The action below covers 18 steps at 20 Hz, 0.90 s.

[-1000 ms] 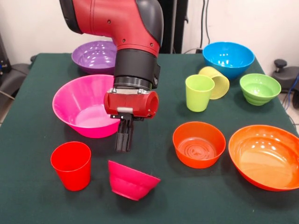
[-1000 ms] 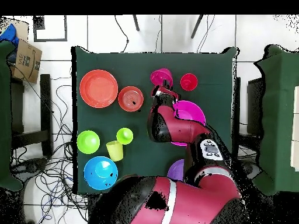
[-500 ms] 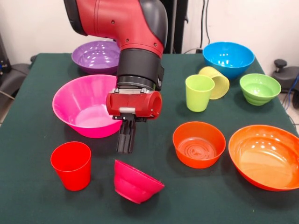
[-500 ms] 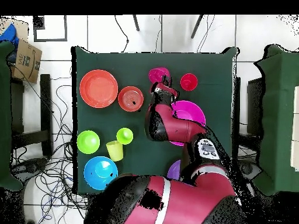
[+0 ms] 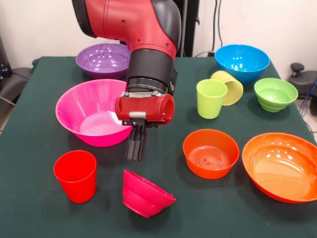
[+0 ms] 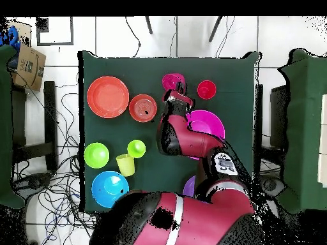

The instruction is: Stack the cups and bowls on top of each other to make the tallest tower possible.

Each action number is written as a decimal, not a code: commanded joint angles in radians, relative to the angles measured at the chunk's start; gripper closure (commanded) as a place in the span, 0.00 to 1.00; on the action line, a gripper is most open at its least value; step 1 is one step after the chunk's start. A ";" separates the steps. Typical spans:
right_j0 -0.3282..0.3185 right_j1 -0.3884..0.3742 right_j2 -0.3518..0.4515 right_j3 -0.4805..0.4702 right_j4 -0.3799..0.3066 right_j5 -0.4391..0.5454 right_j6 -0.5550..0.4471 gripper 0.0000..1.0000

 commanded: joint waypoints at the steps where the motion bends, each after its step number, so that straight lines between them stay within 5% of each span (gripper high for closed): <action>1: 0.076 0.049 -0.024 0.032 0.097 0.008 0.098 1.00; 13: 0.173 0.143 -0.126 -0.033 0.180 -0.011 0.042 1.00; 18: 0.211 0.107 -0.177 0.003 0.220 -0.013 0.064 1.00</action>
